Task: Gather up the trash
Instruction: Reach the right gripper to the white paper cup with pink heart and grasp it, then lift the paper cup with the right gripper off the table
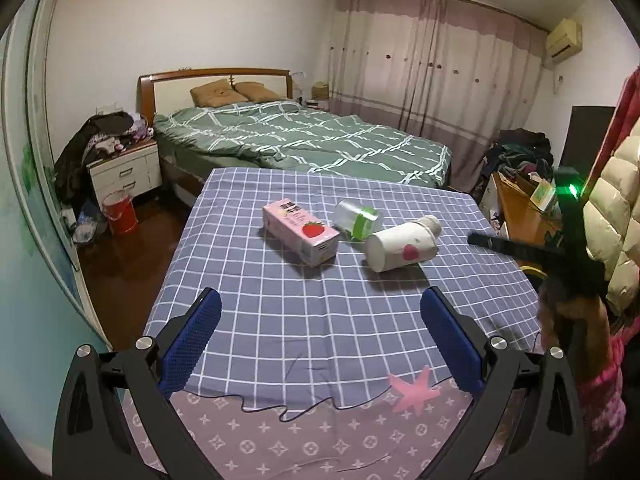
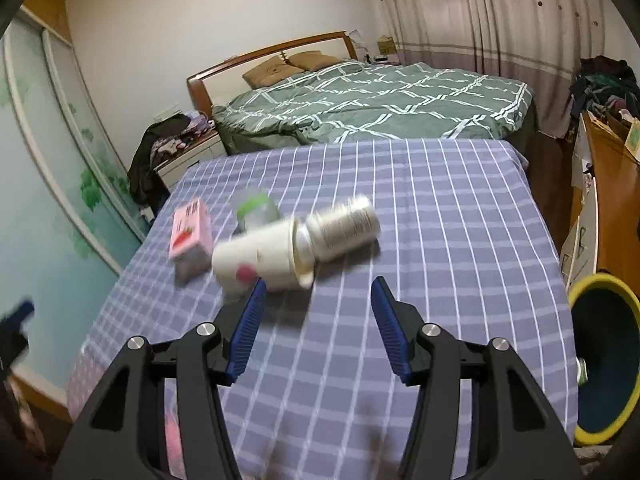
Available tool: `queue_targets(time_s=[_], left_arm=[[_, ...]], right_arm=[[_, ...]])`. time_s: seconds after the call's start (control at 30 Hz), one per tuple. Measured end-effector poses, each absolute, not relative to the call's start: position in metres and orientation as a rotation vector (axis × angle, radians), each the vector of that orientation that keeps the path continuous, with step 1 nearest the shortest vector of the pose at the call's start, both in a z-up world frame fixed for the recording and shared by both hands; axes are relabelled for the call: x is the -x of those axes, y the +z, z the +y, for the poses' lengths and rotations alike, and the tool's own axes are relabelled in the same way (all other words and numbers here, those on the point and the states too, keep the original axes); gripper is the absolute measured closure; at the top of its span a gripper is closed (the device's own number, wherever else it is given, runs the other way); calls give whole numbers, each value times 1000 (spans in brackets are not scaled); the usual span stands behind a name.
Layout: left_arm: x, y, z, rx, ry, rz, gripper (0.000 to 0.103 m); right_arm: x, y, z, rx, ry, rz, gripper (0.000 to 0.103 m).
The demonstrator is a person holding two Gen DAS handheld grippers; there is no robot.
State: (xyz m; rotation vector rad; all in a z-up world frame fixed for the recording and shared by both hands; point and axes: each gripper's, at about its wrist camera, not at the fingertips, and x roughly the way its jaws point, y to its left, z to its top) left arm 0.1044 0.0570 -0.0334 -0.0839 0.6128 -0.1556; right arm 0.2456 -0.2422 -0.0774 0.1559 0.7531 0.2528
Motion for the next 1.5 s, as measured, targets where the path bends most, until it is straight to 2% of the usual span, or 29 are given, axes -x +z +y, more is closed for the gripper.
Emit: queue_targets(time_s=[0.17,0.33,0.57,0.7,0.83,1.13,1.3,1.4,1.5], left_arm=[[-105,-37,65,90,-148,616,5],[-104,-37,72,94,-143,615,5],[-105,-42,75,106,-148,624,5],[-108,-46,74,118,-154,634,5],[-109,-47,70,111,-164,638,5],[-111,-55,69,120,-171,656,5],[-112,-57,71,129,-174,663,5],[-113,-57,73,126,-175,662,5],[-112,-57,74,127,-171,657,5]], right_arm=[[-269,-68,-213,-100,283,749,51],[-279,-83,-179,-43,330,785,51],[-280,-98,-161,40,353,773,30],[-285,-105,-151,101,316,774,27],[-284,-112,-140,147,304,765,19],[-291,-122,-140,191,229,760,18],[-287,-122,-139,278,296,741,18],[-285,-118,-145,372,345,720,14],[-292,-115,-158,350,415,755,14]])
